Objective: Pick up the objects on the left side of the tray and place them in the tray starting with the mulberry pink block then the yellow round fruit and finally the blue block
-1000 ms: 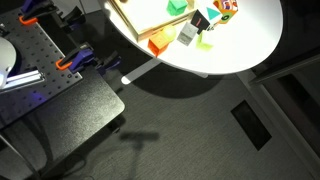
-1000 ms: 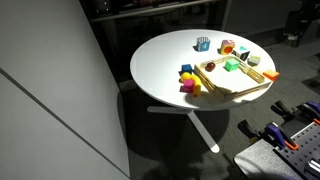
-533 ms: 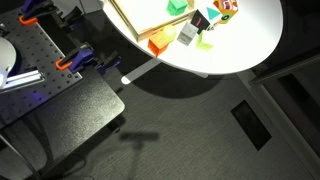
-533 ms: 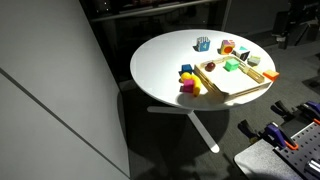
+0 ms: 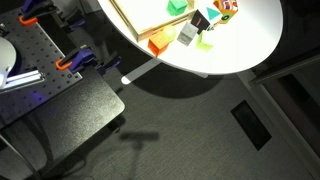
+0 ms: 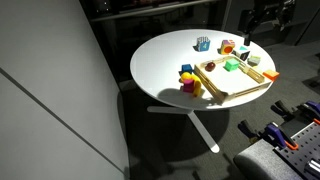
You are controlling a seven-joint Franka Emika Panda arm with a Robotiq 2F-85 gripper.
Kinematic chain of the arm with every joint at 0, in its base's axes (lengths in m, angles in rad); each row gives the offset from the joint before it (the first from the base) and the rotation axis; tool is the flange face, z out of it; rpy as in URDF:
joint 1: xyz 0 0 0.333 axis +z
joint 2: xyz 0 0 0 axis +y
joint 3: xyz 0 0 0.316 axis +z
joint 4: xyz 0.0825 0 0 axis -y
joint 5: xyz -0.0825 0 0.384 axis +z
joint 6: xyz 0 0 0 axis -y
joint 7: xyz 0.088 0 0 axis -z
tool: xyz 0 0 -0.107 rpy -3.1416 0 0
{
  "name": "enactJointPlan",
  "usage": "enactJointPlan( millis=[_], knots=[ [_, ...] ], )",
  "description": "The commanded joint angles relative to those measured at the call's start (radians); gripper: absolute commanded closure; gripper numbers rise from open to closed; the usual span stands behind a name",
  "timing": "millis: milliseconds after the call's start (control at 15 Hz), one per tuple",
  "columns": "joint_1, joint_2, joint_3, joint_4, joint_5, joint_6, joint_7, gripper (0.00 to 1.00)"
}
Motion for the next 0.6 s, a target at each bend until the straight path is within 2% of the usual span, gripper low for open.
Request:
enactJointPlan(
  millis=[0,267,400,467,533],
  knots=[
    [0.019,0.130,0.012,0.100,-0.007,0.089,0.052,0.00],
    [0.041,0.235,0.006,0.148,-0.031,0.242,0.076,0.00],
    [0.049,0.279,-0.002,0.186,-0.039,0.242,0.091,0.00],
    [0.052,0.232,-0.008,0.126,-0.014,0.251,0.051,0.00],
    [0.055,0.252,-0.010,0.142,-0.015,0.252,0.057,0.00]
  ],
)
